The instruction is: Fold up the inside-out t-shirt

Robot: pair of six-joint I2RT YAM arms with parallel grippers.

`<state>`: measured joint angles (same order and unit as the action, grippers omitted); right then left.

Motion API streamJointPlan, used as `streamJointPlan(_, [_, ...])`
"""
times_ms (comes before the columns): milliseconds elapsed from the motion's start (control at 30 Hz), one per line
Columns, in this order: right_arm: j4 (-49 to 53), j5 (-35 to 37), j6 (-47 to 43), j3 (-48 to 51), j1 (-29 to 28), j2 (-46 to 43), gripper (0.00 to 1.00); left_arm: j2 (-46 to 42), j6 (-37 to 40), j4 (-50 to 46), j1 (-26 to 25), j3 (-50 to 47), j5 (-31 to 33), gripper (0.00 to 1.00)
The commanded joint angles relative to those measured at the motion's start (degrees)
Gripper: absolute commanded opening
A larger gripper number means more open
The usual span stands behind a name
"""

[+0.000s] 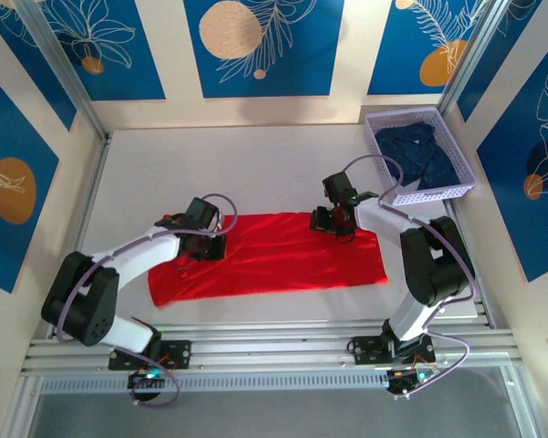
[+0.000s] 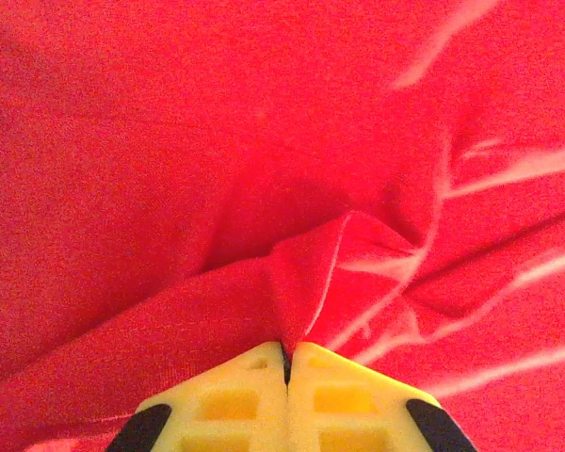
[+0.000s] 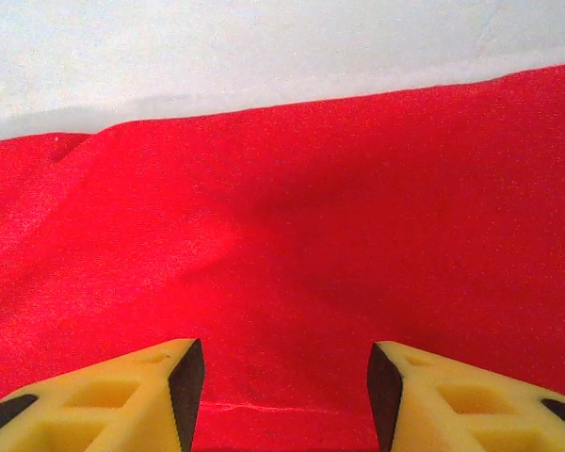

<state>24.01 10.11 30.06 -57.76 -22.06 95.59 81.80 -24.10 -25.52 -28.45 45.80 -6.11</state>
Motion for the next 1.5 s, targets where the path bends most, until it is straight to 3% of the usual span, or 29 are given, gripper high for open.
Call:
streamJointPlan(0, [2.20, 0.73, -1.56, -1.12, -0.35, -0.48, 0.52, -4.84, -1.89, -5.75, -2.73, 0.03, -3.16, 0.04])
streamJointPlan(167, [2.54, 1.34, -2.11, -1.22, -0.26, -1.01, 0.52, -10.35, -8.28, -7.65, -8.59, -3.51, -8.88, 0.08])
streamJointPlan(267, [2.53, 0.67, -1.85, -1.39, -0.35, -0.64, 0.52, -11.58, -10.52, -7.76, -11.04, -4.37, -13.53, 0.21])
streamJointPlan(333, [2.75, 0.48, -1.74, -1.65, -0.55, -0.66, 0.52, -13.52, -10.42, -9.34, -11.19, -3.87, -14.19, 0.36])
streamJointPlan(433, [3.54, 0.11, -2.13, -2.20, -1.32, -1.46, 0.52, -17.46, -8.54, -14.02, -10.85, -1.26, -8.71, 0.51])
streamJointPlan(567, [2.36, -5.66, -2.73, -1.86, -4.69, -3.88, 0.52, -21.06, -8.86, -17.52, -8.55, -0.56, 0.97, 0.56])
streamJointPlan(733, [-2.01, -20.22, -0.25, -4.23, -15.78, -2.24, 0.51, -25.22, -13.61, -17.58, 1.16, -5.91, 8.38, 0.56])
streamJointPlan(833, [-4.98, -23.57, 1.82, -7.07, -22.18, 1.15, 0.52, -29.46, -16.36, -15.31, 6.93, -10.54, 10.02, 0.56])
streamJointPlan(967, [-6.59, -24.60, 5.05, -11.30, -25.88, 7.44, 0.52, -31.52, -17.39, -12.15, 11.47, -15.35, 10.91, 0.54])
streamJointPlan(1267, [-3.66, -22.51, 6.67, -16.66, -27.68, 16.68, 0.49, -27.38, -16.05, -8.32, 12.71, -18.85, 3.66, 0.42])
streamJointPlan(1467, [-4.37, -23.50, 7.62, -16.03, -28.38, 17.23, 0.32, -26.23, -15.72, -7.04, 12.69, -20.97, 2.96, 0.23])
